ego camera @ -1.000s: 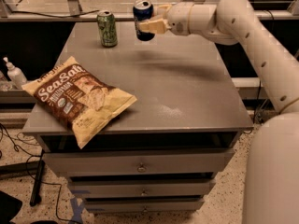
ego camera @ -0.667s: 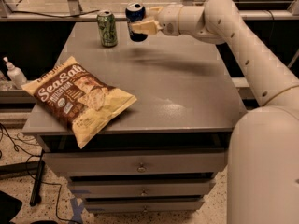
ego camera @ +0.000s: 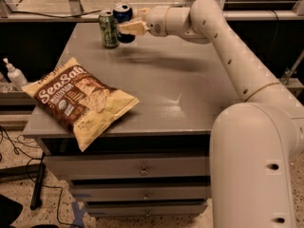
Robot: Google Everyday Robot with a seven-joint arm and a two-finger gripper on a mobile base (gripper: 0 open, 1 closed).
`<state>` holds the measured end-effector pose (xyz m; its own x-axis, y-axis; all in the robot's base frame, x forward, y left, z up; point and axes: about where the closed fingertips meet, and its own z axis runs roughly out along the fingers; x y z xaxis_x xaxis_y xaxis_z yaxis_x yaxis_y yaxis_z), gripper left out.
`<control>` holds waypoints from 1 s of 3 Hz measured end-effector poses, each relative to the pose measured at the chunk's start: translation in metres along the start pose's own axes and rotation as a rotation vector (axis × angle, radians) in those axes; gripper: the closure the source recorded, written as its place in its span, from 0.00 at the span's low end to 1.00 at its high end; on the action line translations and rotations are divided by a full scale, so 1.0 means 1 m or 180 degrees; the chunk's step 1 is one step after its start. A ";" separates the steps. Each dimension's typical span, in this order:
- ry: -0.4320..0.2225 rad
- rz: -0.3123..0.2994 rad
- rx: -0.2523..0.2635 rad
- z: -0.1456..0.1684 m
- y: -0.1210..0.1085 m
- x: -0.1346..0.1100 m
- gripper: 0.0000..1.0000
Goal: Move pepsi can near green can
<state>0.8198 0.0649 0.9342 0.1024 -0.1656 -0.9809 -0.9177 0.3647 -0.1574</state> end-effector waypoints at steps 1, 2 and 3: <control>0.0015 0.0071 -0.0082 0.011 0.006 0.008 1.00; 0.0038 0.0124 -0.0134 0.016 0.011 0.016 1.00; 0.0065 0.0174 -0.0161 0.018 0.014 0.022 1.00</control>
Offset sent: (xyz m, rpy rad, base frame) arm -0.0062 0.0146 -0.0311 -0.0050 0.0763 0.0440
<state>0.8157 0.0830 0.9079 0.0442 -0.1656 -0.9852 -0.9400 0.3269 -0.0971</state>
